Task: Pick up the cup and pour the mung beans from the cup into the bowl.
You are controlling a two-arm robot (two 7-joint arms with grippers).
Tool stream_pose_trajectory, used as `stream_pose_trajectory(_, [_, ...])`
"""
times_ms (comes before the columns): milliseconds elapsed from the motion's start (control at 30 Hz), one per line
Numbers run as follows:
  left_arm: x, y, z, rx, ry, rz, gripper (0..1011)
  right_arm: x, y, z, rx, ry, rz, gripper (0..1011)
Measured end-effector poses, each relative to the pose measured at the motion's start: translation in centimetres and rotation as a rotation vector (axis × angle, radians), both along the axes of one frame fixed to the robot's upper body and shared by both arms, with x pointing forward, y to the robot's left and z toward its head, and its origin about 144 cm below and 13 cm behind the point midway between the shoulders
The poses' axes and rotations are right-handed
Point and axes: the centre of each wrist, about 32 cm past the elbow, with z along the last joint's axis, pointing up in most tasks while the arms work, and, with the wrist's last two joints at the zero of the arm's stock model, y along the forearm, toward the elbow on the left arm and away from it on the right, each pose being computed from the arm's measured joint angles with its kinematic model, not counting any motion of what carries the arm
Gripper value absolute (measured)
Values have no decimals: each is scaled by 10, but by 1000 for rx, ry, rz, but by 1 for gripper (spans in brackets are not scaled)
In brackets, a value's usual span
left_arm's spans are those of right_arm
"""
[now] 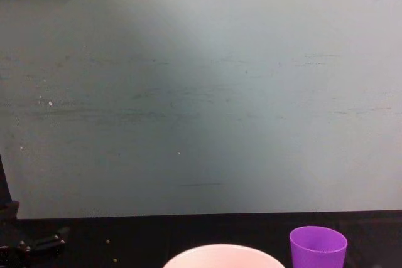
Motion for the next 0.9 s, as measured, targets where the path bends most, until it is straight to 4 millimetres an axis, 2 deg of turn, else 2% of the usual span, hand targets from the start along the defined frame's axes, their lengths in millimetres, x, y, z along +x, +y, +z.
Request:
stream_pose_trajectory(500, [0,0,0,0,0,0,1000,25,25,-21,79,58,77,1004])
stream_pose_trajectory(900, [0,0,0,0,0,0,1000,59,42,-28,126,79,106,1004])
